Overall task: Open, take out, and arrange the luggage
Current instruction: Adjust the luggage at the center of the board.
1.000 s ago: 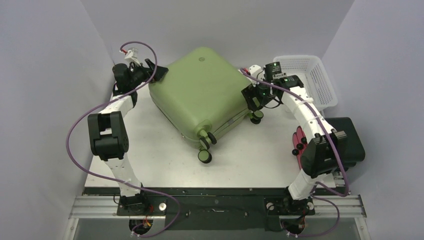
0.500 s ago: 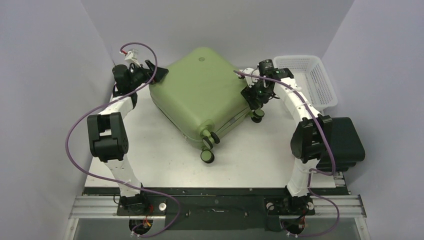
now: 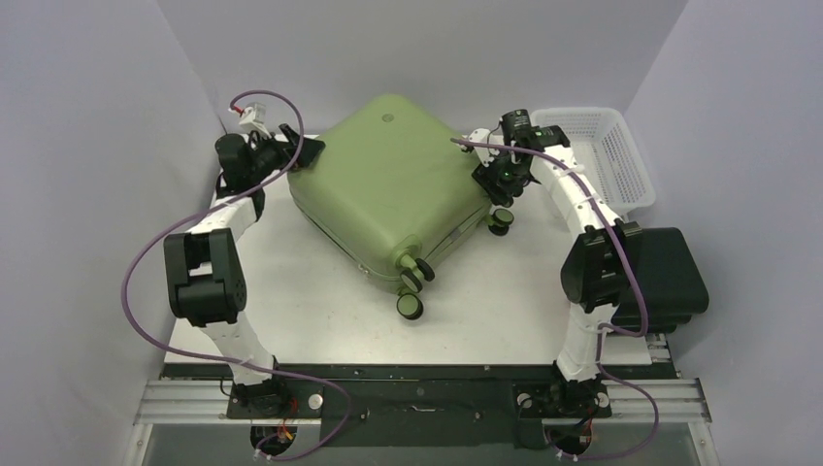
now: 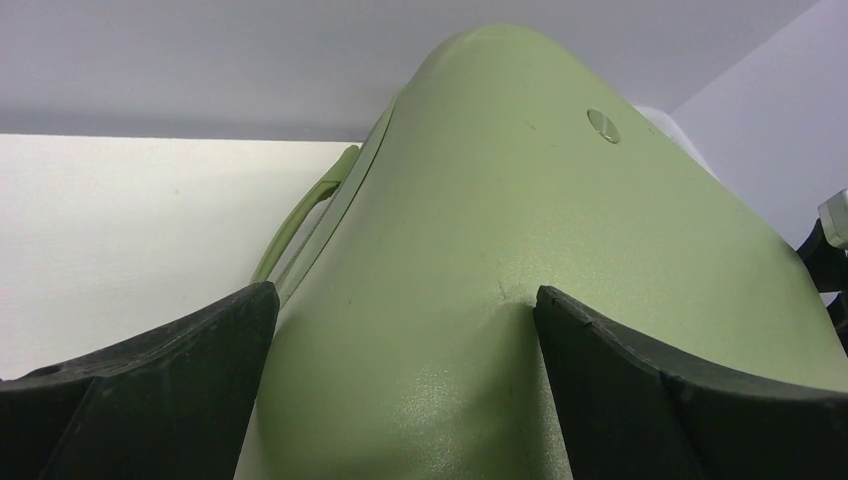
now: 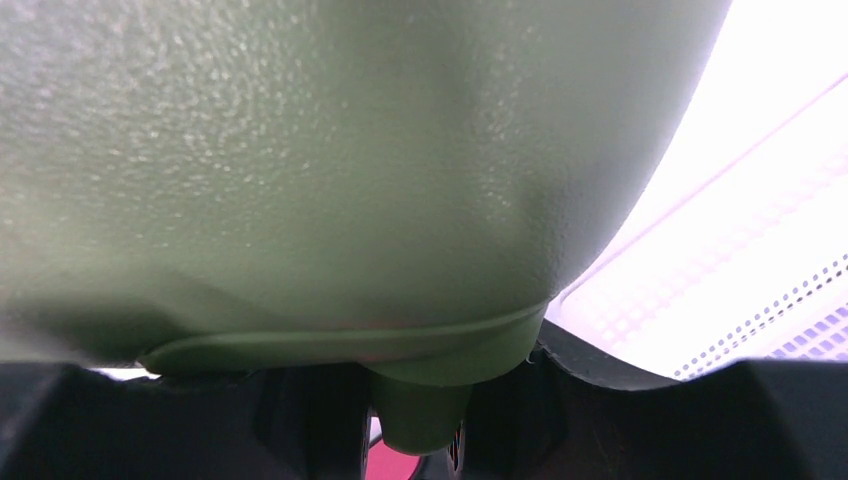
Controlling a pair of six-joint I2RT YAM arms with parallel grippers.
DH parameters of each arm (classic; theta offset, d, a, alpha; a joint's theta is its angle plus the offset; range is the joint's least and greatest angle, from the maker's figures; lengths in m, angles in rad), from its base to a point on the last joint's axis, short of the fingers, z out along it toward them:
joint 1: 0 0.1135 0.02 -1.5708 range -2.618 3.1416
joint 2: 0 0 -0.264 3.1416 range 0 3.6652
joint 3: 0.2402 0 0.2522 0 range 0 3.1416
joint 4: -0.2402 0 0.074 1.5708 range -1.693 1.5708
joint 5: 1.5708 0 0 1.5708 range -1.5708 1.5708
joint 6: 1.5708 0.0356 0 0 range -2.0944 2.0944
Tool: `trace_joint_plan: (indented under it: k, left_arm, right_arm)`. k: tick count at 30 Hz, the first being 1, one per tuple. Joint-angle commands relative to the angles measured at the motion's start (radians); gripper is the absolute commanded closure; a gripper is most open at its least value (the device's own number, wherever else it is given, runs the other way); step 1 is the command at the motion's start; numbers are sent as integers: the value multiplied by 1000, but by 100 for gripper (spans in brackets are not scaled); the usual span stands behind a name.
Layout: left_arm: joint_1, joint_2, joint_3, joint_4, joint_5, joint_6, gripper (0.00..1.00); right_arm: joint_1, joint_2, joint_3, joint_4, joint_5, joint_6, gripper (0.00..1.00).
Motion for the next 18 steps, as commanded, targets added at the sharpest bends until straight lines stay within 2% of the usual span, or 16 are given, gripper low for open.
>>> trace_joint_plan:
  k: [1,10,18]
  left_arm:
    - [-55,-92,-87,-135,230,-65,3]
    - [-4,-255,-217,-204,262,-8,3]
    - [139,-288,-231,-294,278,30,3]
  right_arm:
    - [88,29,54,41,-57,-47,82]
    - [171,89,122,60,-57,-56,86]
    - [247,146,219,133,-3,3,86]
